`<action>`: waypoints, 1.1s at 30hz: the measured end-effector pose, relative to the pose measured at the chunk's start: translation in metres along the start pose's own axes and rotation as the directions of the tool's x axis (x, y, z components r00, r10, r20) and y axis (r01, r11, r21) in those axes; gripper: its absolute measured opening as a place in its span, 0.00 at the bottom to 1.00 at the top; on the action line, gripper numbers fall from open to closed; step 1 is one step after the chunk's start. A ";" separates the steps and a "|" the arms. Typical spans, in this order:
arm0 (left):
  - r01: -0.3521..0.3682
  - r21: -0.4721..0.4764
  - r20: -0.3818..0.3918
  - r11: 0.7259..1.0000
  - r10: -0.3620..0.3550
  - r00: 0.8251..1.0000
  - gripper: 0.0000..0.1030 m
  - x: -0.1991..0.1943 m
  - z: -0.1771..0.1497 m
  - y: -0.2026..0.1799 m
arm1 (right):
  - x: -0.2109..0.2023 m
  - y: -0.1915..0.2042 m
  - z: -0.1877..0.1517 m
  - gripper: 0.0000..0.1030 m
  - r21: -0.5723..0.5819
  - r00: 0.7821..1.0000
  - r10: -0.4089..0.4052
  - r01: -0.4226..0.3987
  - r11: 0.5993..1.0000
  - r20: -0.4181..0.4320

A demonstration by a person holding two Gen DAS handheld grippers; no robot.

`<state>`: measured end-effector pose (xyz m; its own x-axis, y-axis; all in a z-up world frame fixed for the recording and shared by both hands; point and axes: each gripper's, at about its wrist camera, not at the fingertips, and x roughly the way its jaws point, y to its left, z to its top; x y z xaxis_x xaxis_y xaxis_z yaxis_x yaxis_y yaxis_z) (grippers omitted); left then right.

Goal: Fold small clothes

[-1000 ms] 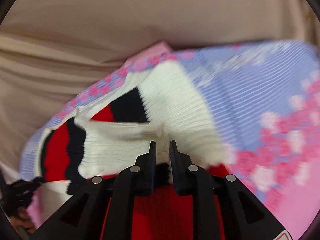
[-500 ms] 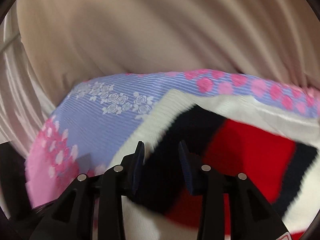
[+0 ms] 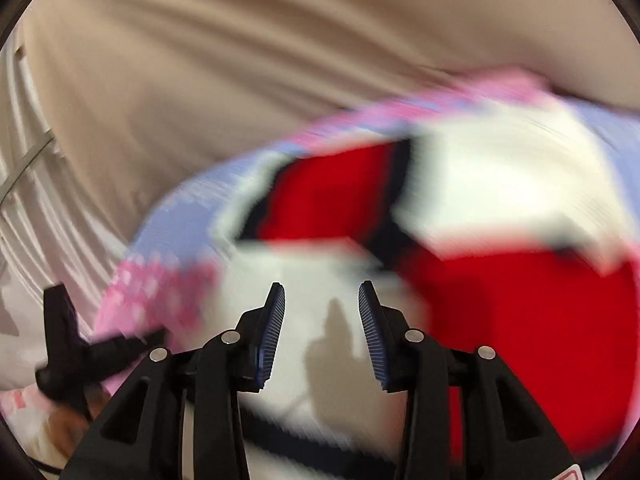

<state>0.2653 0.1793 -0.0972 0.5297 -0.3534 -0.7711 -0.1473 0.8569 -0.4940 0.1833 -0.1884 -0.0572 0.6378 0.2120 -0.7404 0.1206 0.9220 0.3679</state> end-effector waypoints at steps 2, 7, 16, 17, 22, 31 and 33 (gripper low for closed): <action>-0.002 -0.004 -0.054 1.000 0.002 0.999 0.39 -0.009 -0.036 0.002 | -0.036 -0.039 -0.039 0.41 0.053 0.994 -0.093 0.096 0.994 -0.058; -0.046 -0.022 -0.089 0.999 0.044 0.995 0.52 -0.031 -0.098 -0.004 | -0.110 -0.110 -0.135 0.42 0.155 0.958 -0.202 0.235 0.959 -0.204; -0.075 0.028 -0.137 0.997 0.078 0.987 0.64 -0.029 -0.125 -0.030 | -0.097 -0.102 -0.164 0.61 0.266 0.972 -0.190 0.222 0.938 -0.141; -0.073 0.043 -0.150 0.996 0.079 0.986 0.63 -0.026 -0.121 -0.033 | -0.095 -0.097 -0.160 0.61 0.270 0.971 -0.193 0.225 0.936 -0.139; -0.053 0.060 -0.209 0.997 0.064 0.976 0.15 -0.019 -0.116 -0.028 | -0.074 -0.074 -0.140 0.51 0.212 0.948 -0.262 0.298 0.931 -0.180; -0.050 -0.015 -0.156 0.999 0.047 0.987 0.06 -0.041 -0.125 -0.028 | -0.083 -0.053 -0.121 0.11 0.128 0.948 -0.236 0.266 0.955 -0.213; -0.049 -0.010 -0.142 0.999 0.047 0.989 0.06 -0.050 -0.125 -0.031 | -0.090 -0.049 -0.118 0.10 0.111 0.949 -0.236 0.263 0.958 -0.207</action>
<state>0.1391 0.1235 -0.0932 0.3979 -0.3623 -0.8428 -0.1820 0.8693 -0.4596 0.0302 -0.2146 -0.0747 0.4198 0.0504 -0.9062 0.3675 0.9035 0.2205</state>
